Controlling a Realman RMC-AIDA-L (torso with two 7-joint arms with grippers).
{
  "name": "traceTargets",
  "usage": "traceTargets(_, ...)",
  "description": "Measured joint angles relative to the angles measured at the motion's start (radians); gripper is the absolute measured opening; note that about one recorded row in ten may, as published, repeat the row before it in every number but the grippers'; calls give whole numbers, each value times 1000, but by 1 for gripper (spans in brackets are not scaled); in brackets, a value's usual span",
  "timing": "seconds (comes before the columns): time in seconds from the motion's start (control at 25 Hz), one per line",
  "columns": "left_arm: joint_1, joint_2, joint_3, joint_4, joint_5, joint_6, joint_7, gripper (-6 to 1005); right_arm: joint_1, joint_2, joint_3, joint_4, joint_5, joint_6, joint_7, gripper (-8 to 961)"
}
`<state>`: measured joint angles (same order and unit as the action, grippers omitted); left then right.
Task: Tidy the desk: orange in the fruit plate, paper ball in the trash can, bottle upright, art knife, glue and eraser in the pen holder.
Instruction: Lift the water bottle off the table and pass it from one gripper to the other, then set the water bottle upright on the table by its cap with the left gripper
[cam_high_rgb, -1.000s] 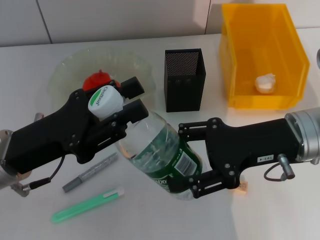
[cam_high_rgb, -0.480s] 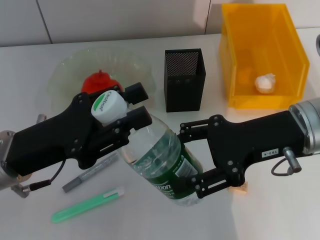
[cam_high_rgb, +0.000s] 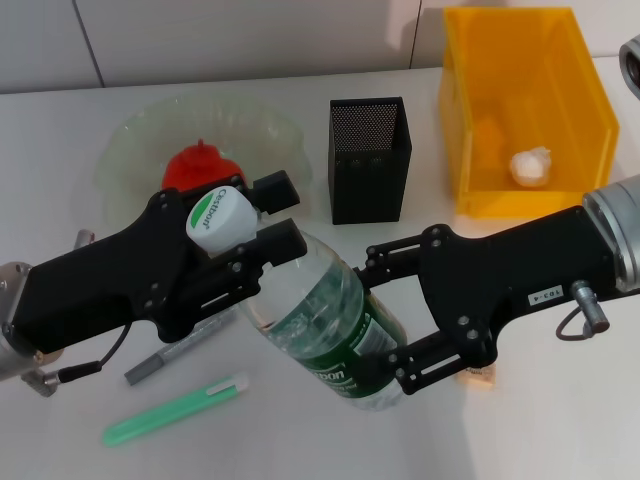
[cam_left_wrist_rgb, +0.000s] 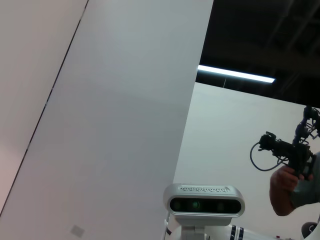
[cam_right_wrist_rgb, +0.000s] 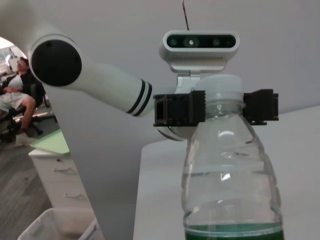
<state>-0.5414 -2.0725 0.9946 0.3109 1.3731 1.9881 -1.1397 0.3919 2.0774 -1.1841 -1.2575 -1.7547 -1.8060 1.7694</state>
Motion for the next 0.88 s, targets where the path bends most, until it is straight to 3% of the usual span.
traceTargets(0.16, 0, 0, 7, 10, 0, 0, -2, 435, -8, 1, 6, -68, -30, -16, 49, 785)
traceTargets(0.6, 4, 3, 2, 17, 0, -3, -3, 435, -23, 1, 96, -100, -34, -74, 60, 784)
traceTargets(0.88, 62, 6, -41, 132, -8, -20, 9, 435, -92, 1, 227, -7, -29, -116, -142, 783)
